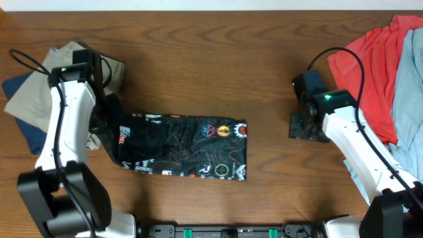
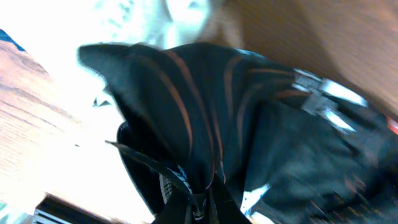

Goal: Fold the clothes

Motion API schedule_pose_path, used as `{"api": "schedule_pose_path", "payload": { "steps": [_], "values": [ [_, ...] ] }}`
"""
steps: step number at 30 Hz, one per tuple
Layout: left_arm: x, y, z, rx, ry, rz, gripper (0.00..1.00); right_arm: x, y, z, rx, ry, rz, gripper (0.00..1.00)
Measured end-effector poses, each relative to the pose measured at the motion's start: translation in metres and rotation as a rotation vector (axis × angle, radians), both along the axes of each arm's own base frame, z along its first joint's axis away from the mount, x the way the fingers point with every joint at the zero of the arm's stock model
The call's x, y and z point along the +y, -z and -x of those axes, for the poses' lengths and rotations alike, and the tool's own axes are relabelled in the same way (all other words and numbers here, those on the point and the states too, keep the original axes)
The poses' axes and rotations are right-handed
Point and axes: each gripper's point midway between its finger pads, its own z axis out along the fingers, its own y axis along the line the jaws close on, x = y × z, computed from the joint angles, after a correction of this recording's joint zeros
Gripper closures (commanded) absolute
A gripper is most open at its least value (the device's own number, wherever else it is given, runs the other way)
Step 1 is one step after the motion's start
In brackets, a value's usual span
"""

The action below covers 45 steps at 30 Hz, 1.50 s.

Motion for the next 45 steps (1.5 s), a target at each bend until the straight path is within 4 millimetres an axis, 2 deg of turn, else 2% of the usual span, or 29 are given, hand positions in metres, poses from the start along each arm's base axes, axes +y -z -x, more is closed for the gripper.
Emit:
{"api": "schedule_pose_path", "payload": {
  "steps": [5,7,14,20,28,36,45],
  "values": [
    [-0.044,-0.014,0.002,-0.024,0.102,0.030,0.94,-0.008,0.000,-0.001,0.003,0.015,0.004,0.42],
    [-0.070,-0.016,0.002,-0.034,0.168,0.036,0.94,-0.008,0.000,-0.001,0.002,0.010,0.005,0.43],
    [-0.154,-0.017,0.013,-0.049,0.349,0.067,0.94,-0.008,0.000,-0.001,0.003,0.006,0.005,0.43],
    [-0.207,-0.018,0.024,-0.091,0.436,0.090,0.94,-0.008,0.000,-0.001,0.004,0.005,0.004,0.42],
    [-0.241,-0.007,0.036,-0.078,0.488,0.095,0.94,-0.007,0.000,-0.001,0.005,0.005,0.002,0.42],
    [-0.265,0.007,0.033,-0.081,0.502,0.129,0.94,-0.005,0.001,0.000,0.009,0.003,-0.015,0.42],
    [-0.284,0.017,0.039,-0.064,0.539,0.155,0.93,-0.004,0.001,0.000,0.010,0.002,-0.018,0.42]
  ]
}}
